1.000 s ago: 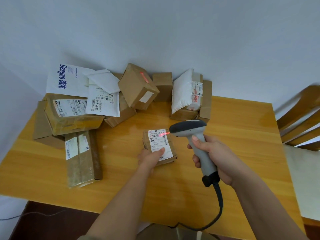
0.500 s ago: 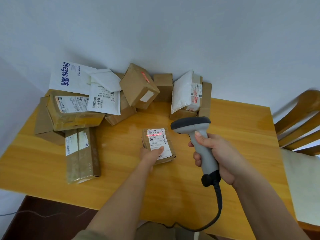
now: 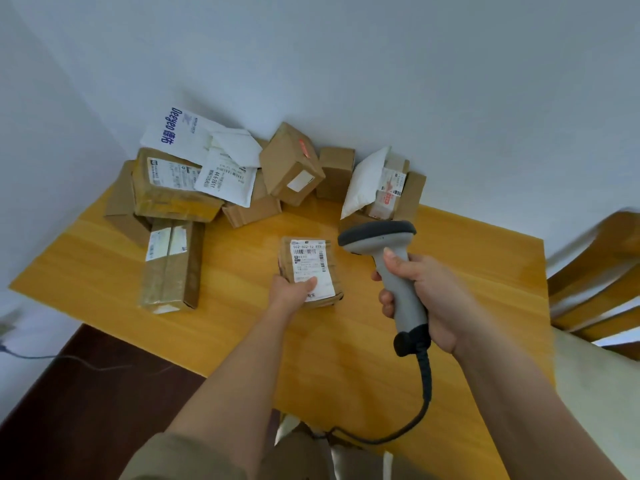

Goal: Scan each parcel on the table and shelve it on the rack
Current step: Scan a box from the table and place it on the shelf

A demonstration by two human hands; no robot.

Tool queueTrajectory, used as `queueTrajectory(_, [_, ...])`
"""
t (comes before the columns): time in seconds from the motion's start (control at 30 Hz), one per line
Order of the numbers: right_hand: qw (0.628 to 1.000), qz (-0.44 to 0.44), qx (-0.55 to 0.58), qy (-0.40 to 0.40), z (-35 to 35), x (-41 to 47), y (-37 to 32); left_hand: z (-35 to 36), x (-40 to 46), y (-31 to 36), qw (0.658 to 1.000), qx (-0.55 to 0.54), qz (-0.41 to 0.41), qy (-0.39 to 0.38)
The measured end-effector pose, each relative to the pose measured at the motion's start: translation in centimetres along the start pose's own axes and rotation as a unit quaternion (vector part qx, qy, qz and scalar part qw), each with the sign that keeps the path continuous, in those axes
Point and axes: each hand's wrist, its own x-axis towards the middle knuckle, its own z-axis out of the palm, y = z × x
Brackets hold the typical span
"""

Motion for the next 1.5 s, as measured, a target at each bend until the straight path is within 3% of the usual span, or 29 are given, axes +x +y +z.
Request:
queueTrajectory(0.13, [0.999, -0.027, 0.024, -0.028, -1.2, -0.7, 0.4, 0.6, -2.0, -0.3, 0.997, -0.073, -0.004, -0.014])
queueTrajectory(0.27, [0.998, -0.046, 0.022, -0.027, -1.4, -0.4, 1.6, -0.8, -5.1, -0.9, 0.973, -0.209, -0.022, -0.096])
queueTrajectory(0.43, [0.996, -0.076, 0.031, -0.042, 2.3, -0.9, 3.3, -4.6, -10.6, -0.9, 0.944, -0.293, 0.041, -0.149])
queueTrajectory(0.6, [0.988, -0.110, 0.003, -0.110, 7.4, -3.4, 4.9, -10.6, -15.9, -1.6, 0.924, -0.348, 0.094, -0.126])
queueTrajectory(0.77, [0.974, -0.130, -0.050, -0.176, 13.1, -7.9, 7.7, -17.6, -21.9, -7.0, 0.910, -0.381, 0.133, -0.094])
queueTrajectory(1.03, [0.934, -0.136, -0.138, -0.299, 23.1, -21.8, 18.9, -30.5, -36.0, -22.5, 0.878, -0.443, 0.179, 0.003])
queueTrajectory(1.2, [0.918, -0.088, -0.134, -0.363, 29.9, -32.3, 27.6, -38.1, -47.1, -32.6, 0.849, -0.477, 0.184, 0.134])
queueTrajectory(1.33, [0.890, -0.045, -0.161, -0.424, 35.3, -40.8, 34.1, -43.3, -55.7, -40.9, 0.800, -0.518, 0.179, 0.245])
queueTrajectory(1.5, [0.830, -0.027, -0.227, -0.509, 41.1, -49.9, 40.1, -48.4, -64.1, -49.9, 0.710, -0.588, 0.200, 0.331])
